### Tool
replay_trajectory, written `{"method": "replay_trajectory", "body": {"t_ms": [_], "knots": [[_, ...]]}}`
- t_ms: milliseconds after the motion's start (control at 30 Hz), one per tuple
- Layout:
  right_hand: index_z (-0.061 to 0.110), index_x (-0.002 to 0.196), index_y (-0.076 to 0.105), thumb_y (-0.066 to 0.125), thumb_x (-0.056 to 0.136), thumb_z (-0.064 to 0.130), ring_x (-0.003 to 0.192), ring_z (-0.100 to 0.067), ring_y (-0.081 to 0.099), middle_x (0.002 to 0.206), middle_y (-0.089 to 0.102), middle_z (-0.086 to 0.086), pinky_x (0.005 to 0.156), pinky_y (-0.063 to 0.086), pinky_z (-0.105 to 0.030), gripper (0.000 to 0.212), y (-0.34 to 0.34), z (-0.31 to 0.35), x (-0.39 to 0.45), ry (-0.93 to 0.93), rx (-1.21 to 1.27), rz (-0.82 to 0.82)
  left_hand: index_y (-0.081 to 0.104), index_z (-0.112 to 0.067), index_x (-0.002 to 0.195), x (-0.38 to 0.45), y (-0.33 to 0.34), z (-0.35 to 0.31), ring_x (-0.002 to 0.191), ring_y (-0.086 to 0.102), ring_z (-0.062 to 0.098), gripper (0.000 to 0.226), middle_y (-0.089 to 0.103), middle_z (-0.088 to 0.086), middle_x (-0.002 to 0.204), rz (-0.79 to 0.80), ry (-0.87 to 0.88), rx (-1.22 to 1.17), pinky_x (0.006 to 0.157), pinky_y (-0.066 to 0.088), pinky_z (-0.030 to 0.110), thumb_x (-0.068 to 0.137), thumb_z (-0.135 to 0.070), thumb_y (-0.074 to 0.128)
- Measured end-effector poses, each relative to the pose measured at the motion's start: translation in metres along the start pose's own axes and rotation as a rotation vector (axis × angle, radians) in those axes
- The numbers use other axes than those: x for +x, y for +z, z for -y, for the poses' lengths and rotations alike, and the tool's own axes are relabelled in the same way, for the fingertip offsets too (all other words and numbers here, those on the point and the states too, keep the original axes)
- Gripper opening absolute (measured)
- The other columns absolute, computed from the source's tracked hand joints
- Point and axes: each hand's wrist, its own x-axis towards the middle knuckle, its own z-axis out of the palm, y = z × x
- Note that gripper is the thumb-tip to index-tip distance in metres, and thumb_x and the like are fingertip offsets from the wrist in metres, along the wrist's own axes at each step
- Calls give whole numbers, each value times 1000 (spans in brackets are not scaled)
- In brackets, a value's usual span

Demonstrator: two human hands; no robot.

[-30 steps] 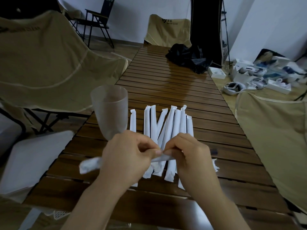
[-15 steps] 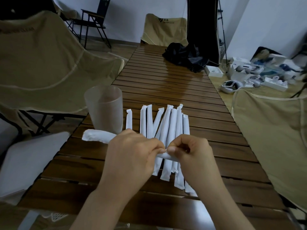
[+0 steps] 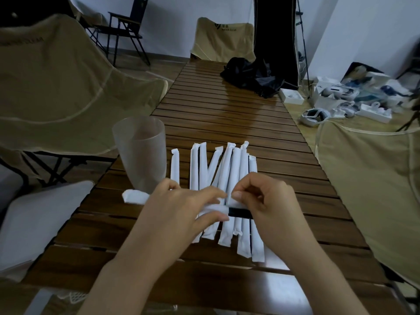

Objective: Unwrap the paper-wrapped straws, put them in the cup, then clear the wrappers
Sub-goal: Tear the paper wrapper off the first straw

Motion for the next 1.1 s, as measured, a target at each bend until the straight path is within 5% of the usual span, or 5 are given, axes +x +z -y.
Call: {"method": "replay_trajectory", "body": {"t_ms": [100, 433, 667, 833, 1100], "knots": [[22, 77, 64, 64, 87, 8, 74, 0, 58, 74, 63, 12, 68, 45, -9, 17, 1, 0, -1, -66, 28, -40, 71, -38, 86, -3, 4, 12, 58, 59, -4, 49, 65, -21, 63, 33, 8, -69, 70, 23, 6, 95, -58, 27], [23, 77, 62, 63, 88, 13, 66, -4, 55, 75, 62, 8, 58, 42, -12, 15, 1, -5, 0, -4, 15, -34, 71, -40, 86, -1, 1, 17, 83, 49, -2, 23, 68, -24, 79, 0, 36, -165, 74, 29, 16, 78, -52, 54], [32, 96, 64, 61, 78, 50, 69, 3, 57, 79, 65, 10, 59, 43, -12, 25, -8, -6, -3, -50, 82, 206, 69, -41, 86, -4, 3, 24, 74, 50, -5, 20, 68, -22, 77, -12, -20, -119, 75, 30, 18, 78, -52, 56], [32, 76, 70, 69, 85, 17, 71, -2, 61, 71, 67, 13, 66, 49, -18, 17, -3, -12, 1, -88, -1, 111, 68, -43, 91, -6, -2, 23, 71, 54, -7, 27, 67, -26, 79, 28, -54, -149, 78, 31, 15, 81, -60, 49], [27, 74, 71, 68, 84, 14, 64, 1, 58, 62, 63, 16, 57, 41, -12, 17, -3, -13, 0, -93, 15, 19, 67, -42, 94, -5, -1, 25, 72, 55, -8, 37, 64, -26, 77, 67, -76, -177, 78, 34, 17, 87, -61, 36]]}}
